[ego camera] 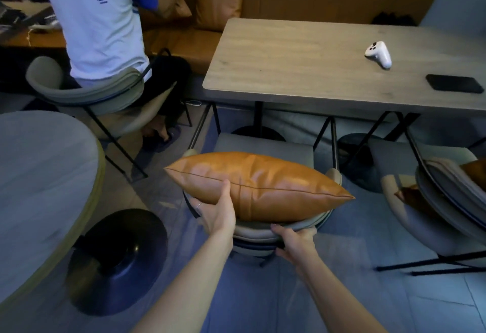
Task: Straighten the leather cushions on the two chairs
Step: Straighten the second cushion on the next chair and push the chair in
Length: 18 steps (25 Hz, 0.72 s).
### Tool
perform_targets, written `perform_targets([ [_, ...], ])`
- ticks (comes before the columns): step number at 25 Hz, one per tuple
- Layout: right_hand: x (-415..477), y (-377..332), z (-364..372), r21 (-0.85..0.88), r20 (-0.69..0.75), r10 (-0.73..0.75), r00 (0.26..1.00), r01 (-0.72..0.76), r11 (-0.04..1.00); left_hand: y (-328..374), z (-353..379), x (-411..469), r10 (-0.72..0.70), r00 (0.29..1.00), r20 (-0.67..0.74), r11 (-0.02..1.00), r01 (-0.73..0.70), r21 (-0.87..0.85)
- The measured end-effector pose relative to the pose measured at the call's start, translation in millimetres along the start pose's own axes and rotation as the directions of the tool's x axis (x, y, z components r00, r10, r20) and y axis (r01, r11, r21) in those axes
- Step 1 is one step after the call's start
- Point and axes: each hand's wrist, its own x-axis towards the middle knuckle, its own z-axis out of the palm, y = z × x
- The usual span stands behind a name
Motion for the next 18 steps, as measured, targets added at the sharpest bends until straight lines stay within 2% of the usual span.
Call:
perform_targets([
  [5, 6.3, -8.2, 42.8, -0.038, 0.045, -0.014, 0.999, 0.015, 0.999, 43.6, -34.1, 52.8, -0.016, 0.985, 0.171, 0.999, 0.009, 0.041],
  [13, 8.6, -24.4, 50.2, -0.126, -0.064, -0.051, 0.997, 0.043, 0.991, 83.1, -79.2, 99.2, -0.038, 0.917, 0.398, 0.99, -0.02, 0.141],
  [18, 1.2, -25.8, 44.3, -0.133, -0.105, -0.115, 0.988, 0.101, 0.986, 88.2, -80.6, 101.2, -0.06, 0.878, 0.475, 0.987, -0.02, 0.162],
])
